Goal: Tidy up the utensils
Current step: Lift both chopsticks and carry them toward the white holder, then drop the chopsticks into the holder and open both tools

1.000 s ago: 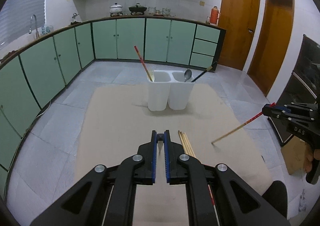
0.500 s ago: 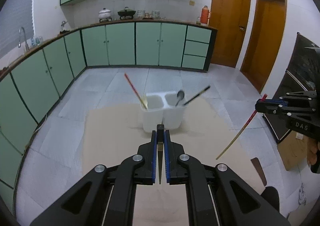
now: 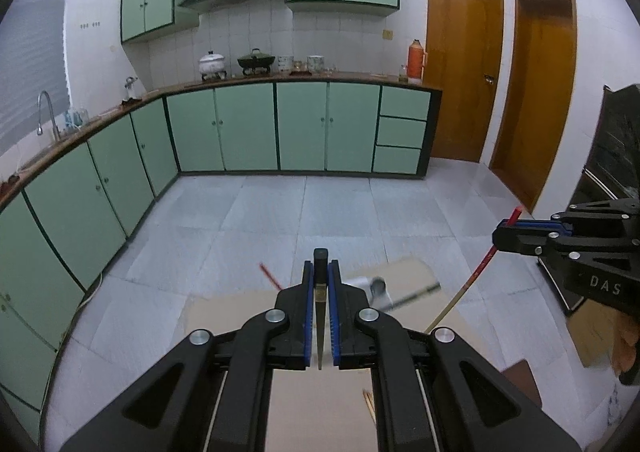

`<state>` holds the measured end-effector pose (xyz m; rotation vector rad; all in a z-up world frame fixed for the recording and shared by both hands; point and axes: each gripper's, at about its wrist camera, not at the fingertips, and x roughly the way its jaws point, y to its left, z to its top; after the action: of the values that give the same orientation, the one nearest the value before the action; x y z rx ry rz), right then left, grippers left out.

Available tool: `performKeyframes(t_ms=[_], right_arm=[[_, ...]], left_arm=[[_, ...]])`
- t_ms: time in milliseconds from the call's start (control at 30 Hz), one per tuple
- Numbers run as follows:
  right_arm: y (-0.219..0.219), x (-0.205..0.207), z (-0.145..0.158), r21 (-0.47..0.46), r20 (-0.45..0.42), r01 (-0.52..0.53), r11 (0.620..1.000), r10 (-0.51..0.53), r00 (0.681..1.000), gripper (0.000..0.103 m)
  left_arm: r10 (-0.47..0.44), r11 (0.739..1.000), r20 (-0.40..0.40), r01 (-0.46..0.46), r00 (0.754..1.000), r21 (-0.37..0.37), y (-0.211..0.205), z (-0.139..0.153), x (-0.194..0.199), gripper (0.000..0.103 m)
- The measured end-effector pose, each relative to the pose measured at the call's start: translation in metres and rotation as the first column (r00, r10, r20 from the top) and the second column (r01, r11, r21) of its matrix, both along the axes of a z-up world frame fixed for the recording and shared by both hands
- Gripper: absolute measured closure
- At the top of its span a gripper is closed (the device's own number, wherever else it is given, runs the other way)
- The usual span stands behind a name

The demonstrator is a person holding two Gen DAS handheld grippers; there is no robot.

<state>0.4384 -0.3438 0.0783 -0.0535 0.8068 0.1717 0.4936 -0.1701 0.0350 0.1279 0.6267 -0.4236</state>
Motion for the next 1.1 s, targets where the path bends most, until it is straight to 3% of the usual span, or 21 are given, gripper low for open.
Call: performKeyframes(t_ms=[267, 533, 633, 767, 933, 1033, 1100], right_arm=[[-0.005, 0.067, -0.016, -0.005, -0.020, 0.045, 0.999, -0.045, 0.999, 0.098], [-0.011, 0.104, -0.078, 0.003, -0.112, 0.066, 0.998, -0.065, 0.992, 0.096], [-0.015, 0.101, -0.094, 0.013, -0.121, 0.066, 0.998, -0.064, 0.991, 0.085], [-0.020, 0.081, -0.094, 0.022, -0.083, 0.057, 0.998, -0.055, 0.995, 0.083], [-0.028, 0.016, -0.089, 0.058, 0.018, 0.037, 0.998, -0.038, 0.999, 0.078], [-0.030, -0.036, -0.106, 0.063, 0.068, 0.024, 0.998, -0.028, 0.997, 0.077], [-0.028, -0.082, -0.136, 0.055, 0.095, 0.031, 0.998, -0.036, 0.995, 0.072]], left_arm=[[0.022, 0.999, 0.032, -0.021, 0.999, -0.025, -0.014, 0.000, 0.061, 0.096], [0.027, 0.999, -0.075, -0.029, 0.997, -0.021, -0.018, -0.073, 0.100, 0.096], [0.031, 0.999, -0.099, -0.032, 0.995, -0.013, -0.014, -0.092, 0.099, 0.094], [0.020, 1.000, -0.094, -0.021, 0.995, -0.006, -0.005, -0.095, 0.085, 0.077], [0.029, 1.000, -0.049, -0.028, 0.998, 0.014, 0.014, -0.086, 0.047, 0.059], [0.049, 0.998, -0.016, -0.048, 0.999, 0.030, 0.035, -0.089, 0.006, 0.043], [0.050, 0.998, -0.007, -0.050, 0.999, 0.033, 0.048, -0.098, -0.021, 0.036]])
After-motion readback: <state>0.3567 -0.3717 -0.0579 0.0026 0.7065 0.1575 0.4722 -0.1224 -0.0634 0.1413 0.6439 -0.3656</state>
